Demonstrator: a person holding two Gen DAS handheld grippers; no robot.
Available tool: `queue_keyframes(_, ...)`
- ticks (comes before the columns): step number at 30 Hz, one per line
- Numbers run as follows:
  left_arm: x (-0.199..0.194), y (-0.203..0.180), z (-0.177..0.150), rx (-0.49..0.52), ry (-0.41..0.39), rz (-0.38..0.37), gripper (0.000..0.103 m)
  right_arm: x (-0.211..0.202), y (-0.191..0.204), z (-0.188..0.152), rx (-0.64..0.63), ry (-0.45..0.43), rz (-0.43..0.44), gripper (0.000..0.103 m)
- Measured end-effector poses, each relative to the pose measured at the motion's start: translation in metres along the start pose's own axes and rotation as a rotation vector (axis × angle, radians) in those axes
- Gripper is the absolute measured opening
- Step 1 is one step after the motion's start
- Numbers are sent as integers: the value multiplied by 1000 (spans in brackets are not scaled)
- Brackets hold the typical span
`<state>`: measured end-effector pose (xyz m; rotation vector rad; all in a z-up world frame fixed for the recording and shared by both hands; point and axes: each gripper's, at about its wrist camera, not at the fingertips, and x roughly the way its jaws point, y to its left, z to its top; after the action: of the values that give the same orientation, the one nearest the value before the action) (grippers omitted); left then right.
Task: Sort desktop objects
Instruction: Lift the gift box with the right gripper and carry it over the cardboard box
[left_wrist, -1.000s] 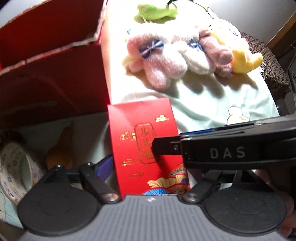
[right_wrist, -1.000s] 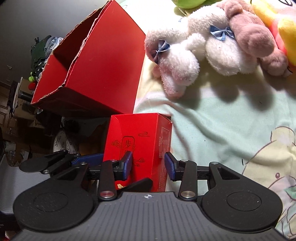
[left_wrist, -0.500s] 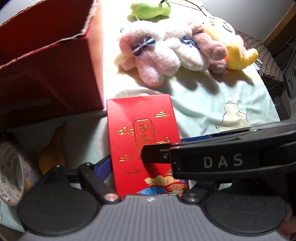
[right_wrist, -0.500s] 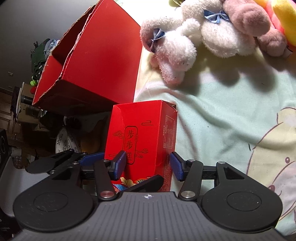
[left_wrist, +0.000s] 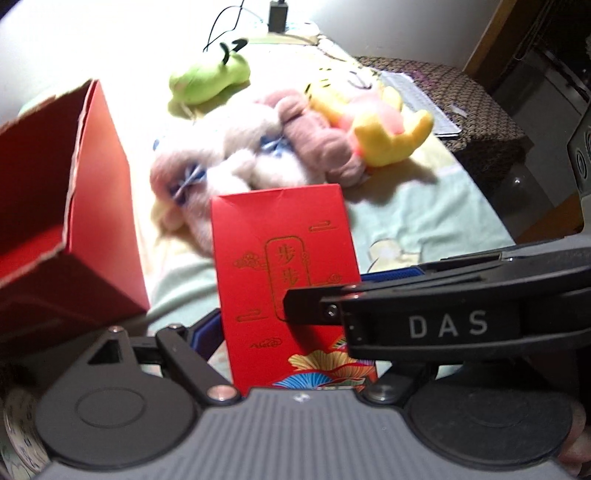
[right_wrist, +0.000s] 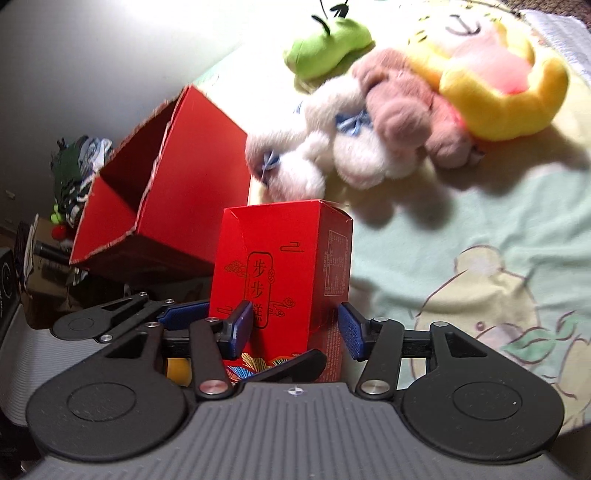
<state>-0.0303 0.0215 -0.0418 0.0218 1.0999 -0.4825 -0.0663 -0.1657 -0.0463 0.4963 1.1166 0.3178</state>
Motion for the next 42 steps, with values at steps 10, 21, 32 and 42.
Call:
queue_keyframes(10, -29, 5, 31, 20, -82, 14, 83, -16, 22, 23, -25, -101, 18, 54)
queue_keyframes(21, -90, 70, 65, 20, -194, 58, 83, -17, 94, 63, -112, -206, 63, 54)
queue_keyframes(32, -121, 170, 75, -33, -211, 135, 83, 38, 179, 99, -191, -190, 110, 54)
queue_keyframes(42, -81, 229, 70, -83, -93, 119, 83, 107, 209, 104, -178, -76, 71, 54)
